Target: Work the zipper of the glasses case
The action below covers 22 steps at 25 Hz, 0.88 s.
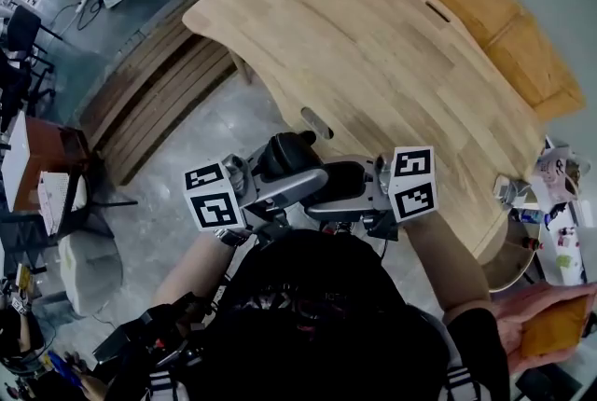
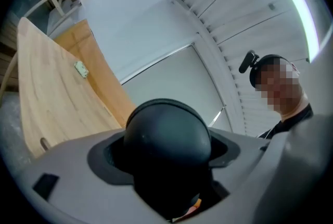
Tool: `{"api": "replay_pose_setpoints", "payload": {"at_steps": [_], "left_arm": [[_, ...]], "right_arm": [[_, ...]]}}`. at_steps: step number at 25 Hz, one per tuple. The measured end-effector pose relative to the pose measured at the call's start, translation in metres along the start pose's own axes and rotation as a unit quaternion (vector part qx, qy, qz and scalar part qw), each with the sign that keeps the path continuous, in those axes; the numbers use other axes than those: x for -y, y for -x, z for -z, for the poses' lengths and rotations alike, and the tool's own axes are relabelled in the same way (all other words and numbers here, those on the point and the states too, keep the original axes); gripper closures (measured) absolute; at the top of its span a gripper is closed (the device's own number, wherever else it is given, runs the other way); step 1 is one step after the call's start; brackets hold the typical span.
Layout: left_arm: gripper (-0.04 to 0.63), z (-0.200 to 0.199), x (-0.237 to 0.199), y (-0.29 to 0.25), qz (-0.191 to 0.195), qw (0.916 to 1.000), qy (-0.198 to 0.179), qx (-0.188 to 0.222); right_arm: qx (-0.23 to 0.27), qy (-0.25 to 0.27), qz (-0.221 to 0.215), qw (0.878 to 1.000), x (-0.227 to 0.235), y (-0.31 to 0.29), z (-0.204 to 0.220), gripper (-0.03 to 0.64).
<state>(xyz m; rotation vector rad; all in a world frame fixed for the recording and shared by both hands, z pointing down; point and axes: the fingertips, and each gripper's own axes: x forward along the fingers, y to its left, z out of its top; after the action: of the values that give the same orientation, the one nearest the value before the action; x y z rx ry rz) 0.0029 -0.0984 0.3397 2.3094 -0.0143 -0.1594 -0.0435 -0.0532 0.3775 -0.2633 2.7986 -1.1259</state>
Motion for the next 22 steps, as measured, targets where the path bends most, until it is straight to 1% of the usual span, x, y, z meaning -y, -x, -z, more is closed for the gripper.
{"api": "replay_pose_setpoints", "payload": {"at_steps": [4, 7, 10, 13, 15, 17, 18, 19, 20, 21, 22], "left_arm": [[0.23, -0.004, -0.001, 0.013, 0.001, 0.9999, 0.012, 0.006], [0.238, -0.007, -0.002, 0.013, 0.0, 0.9997, 0.016, 0.018], [0.238, -0.022, -0.005, 0.024, -0.002, 0.9984, 0.031, 0.048], [0.238, -0.042, -0.01, 0.041, 0.001, 0.9942, 0.056, 0.092], [0.238, -0.056, -0.012, 0.051, 0.01, 0.9872, 0.089, 0.132], [0.238, -0.072, -0.013, 0.059, 0.031, 0.9738, 0.134, 0.181], [0.238, -0.08, -0.013, 0.063, 0.043, 0.9663, 0.152, 0.203], [0.238, -0.087, -0.013, 0.065, 0.052, 0.9598, 0.166, 0.221], [0.238, -0.091, -0.013, 0.067, 0.059, 0.9548, 0.175, 0.233], [0.238, -0.095, -0.013, 0.068, 0.063, 0.9515, 0.181, 0.241], [0.238, -0.097, -0.013, 0.068, 0.066, 0.9494, 0.184, 0.246]], "right_arm": [[-0.002, -0.003, 0.006, 1.0, 0.0, -0.015, 0.0, 0.276], [0.014, 0.003, 0.012, 1.0, 0.0, -0.012, -0.005, 0.275], [0.047, 0.016, 0.017, 0.999, -0.002, -0.014, -0.017, 0.275], [0.089, 0.019, 0.016, 0.996, -0.005, -0.007, -0.03, 0.275], [0.137, 0.005, 0.013, 0.99, -0.007, 0.009, -0.041, 0.275], [0.189, -0.015, 0.012, 0.982, -0.006, 0.026, -0.05, 0.28], [0.213, -0.028, 0.009, 0.977, -0.006, 0.033, -0.051, 0.328], [0.235, -0.043, 0.004, 0.971, -0.006, 0.038, -0.052, 0.408], [0.253, -0.058, -0.003, 0.966, -0.006, 0.041, -0.051, 0.461], [0.265, -0.071, -0.01, 0.962, -0.007, 0.041, -0.048, 0.48], [0.271, -0.079, -0.016, 0.959, -0.008, 0.04, -0.045, 0.48]]}}
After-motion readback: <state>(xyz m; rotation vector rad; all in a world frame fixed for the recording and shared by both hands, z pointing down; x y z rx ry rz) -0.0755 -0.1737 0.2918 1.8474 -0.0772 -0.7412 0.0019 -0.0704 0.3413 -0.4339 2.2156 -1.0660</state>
